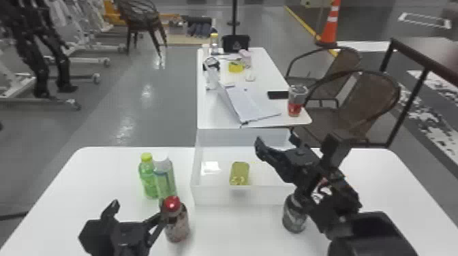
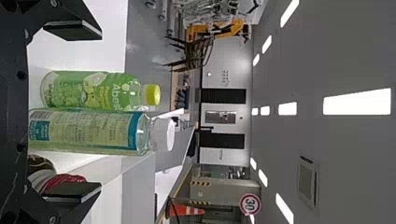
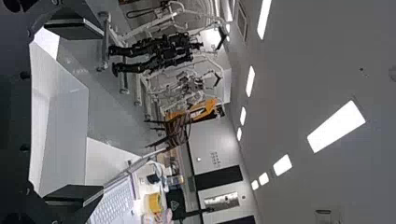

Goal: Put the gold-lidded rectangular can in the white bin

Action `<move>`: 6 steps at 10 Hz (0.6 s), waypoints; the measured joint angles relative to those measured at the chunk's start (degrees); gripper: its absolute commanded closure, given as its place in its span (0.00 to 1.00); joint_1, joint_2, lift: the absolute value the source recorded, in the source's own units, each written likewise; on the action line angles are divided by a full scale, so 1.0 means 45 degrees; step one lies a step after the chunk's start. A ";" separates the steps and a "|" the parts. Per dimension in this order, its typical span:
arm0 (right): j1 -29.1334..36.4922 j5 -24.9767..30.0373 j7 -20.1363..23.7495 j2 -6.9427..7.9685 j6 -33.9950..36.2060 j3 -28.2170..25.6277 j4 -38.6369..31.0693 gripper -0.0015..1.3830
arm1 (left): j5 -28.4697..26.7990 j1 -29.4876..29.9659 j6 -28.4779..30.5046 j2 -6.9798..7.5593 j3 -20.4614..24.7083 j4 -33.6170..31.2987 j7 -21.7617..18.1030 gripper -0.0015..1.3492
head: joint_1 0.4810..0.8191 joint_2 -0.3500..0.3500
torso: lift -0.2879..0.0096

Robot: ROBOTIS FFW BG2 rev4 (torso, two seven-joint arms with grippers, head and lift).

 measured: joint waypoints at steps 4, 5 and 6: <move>0.3214 0.0914 -0.0145 -0.0037 0.0673 -0.1790 -0.2739 0.09 | -0.0032 0.0013 -0.0137 0.0148 -0.0088 -0.0049 0.0075 0.12 | 0.20 0.50 | 0.63; 0.3849 0.1060 -0.0130 -0.0032 0.0742 -0.2075 -0.3128 0.10 | -0.0054 0.0014 -0.0146 0.0198 -0.0117 -0.0062 0.0082 0.12 | 0.20 0.50 | 0.63; 0.4434 0.1347 -0.0087 -0.0036 0.0745 -0.2405 -0.3484 0.11 | -0.0142 0.0014 -0.0180 0.0217 -0.0123 -0.0095 0.0082 0.12 | 0.20 0.50 | 0.63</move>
